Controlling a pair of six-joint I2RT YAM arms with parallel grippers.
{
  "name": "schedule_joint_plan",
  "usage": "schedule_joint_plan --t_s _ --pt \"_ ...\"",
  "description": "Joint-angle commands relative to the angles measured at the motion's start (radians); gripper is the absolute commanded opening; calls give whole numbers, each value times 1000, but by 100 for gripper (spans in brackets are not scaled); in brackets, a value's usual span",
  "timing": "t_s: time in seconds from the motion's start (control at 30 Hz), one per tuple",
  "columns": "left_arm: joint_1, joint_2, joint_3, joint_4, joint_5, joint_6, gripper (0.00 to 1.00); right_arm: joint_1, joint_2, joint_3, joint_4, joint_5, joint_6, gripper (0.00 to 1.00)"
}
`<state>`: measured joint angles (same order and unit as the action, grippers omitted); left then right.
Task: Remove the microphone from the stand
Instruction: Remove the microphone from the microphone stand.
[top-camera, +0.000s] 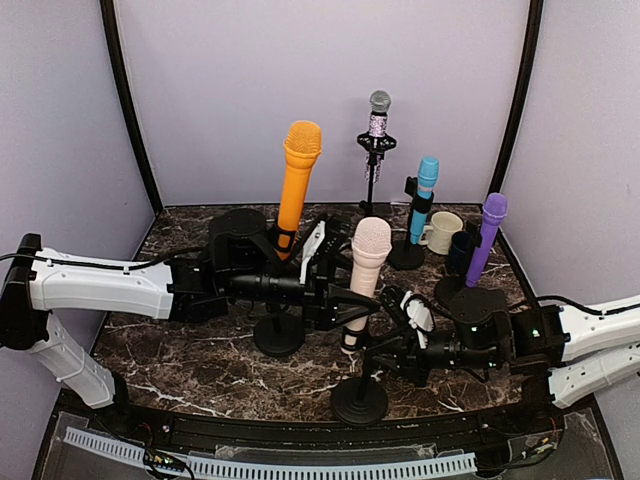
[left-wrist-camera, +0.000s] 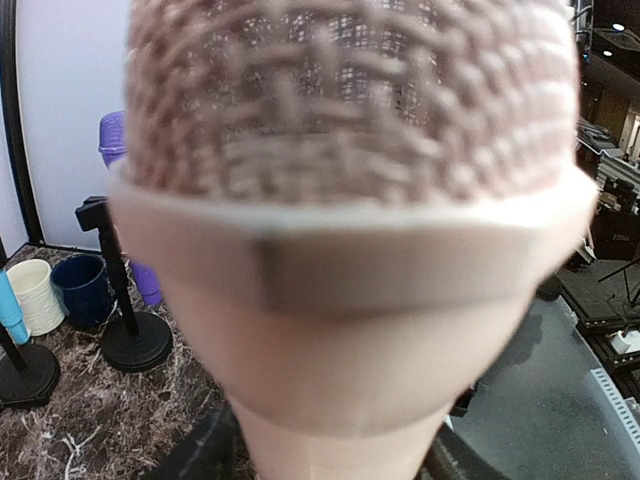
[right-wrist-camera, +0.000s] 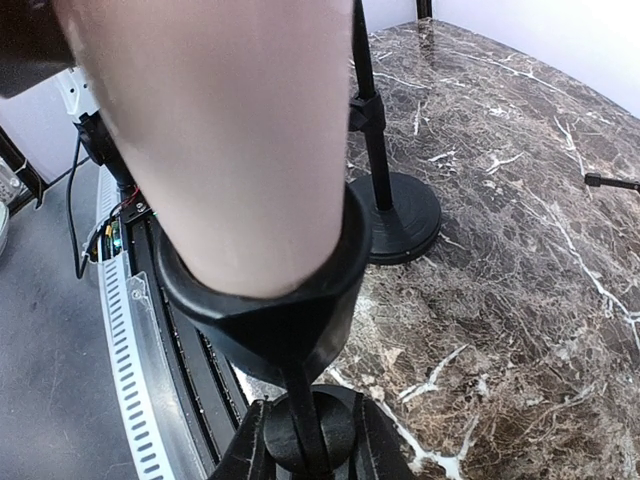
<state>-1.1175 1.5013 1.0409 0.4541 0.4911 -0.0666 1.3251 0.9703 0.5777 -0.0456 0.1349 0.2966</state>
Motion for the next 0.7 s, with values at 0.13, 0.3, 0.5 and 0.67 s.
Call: schedule_joint_plan --t_s 0.13,0.3,0.5,0.67 --pt "-2 -49 14 -16 -30 -12 39 8 18 10 -46 50 6 0" --pt "-2 -73 -2 -20 -37 -21 18 7 24 12 -69 74 11 0" --pt "-2 -83 16 -50 -30 -9 0 19 81 14 -98 104 27 0" --pt "9 -87 41 -72 -19 5 0 33 136 4 -112 125 46 0"
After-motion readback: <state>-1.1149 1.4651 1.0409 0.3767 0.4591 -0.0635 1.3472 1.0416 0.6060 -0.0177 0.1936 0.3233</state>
